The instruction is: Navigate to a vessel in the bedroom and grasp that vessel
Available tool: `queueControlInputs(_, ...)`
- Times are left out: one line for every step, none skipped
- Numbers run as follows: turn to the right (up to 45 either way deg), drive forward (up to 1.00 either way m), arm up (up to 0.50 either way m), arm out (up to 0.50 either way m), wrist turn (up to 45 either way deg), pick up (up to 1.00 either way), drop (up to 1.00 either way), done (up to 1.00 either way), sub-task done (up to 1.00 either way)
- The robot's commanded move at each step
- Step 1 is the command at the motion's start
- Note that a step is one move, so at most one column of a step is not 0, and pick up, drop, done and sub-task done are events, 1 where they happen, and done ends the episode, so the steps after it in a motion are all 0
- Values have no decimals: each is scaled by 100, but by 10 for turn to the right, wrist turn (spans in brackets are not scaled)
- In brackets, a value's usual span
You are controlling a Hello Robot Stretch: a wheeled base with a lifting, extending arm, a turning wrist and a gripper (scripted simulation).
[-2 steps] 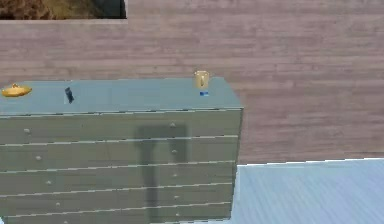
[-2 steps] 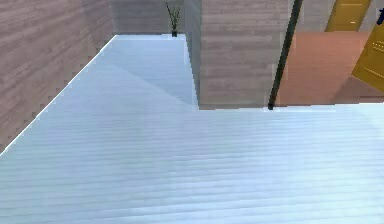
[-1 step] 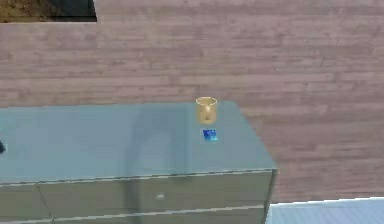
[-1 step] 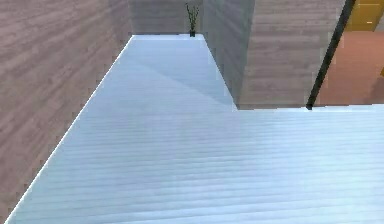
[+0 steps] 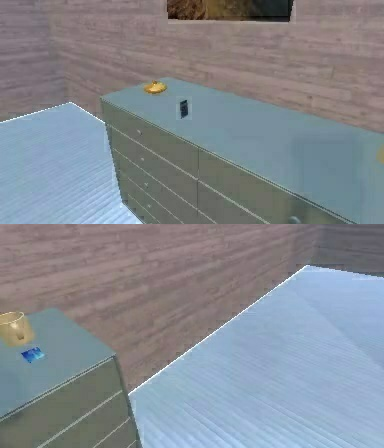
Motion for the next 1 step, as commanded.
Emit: queueControlInputs(-360,0,0,0,0,0,0,0,0)
